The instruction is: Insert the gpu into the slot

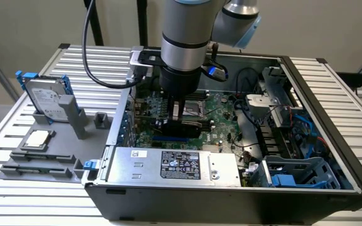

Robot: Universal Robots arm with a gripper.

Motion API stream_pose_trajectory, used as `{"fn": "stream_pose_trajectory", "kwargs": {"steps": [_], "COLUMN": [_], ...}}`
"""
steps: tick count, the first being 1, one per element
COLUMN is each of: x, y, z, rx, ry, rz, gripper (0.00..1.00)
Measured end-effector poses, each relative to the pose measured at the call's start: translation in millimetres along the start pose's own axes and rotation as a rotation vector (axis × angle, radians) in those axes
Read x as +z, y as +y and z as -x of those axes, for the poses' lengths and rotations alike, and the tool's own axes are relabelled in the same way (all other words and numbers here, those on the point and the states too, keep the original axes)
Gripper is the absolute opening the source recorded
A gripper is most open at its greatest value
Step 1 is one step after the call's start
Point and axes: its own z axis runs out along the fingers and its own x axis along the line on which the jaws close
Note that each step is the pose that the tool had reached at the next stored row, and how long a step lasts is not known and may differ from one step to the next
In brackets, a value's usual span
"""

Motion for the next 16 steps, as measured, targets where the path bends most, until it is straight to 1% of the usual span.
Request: {"fn": "stream_pose_trajectory", "kwargs": {"steps": [7, 16], "x": [1.3, 5.9], "y": [-0.3, -1.3], "z": [0.9, 0.8], "rx": [-0.014, -0.019], "ry": [0.0008, 0.0011], "rz": [0.0002, 0.0003], "gripper": [0.26, 0.26]}}
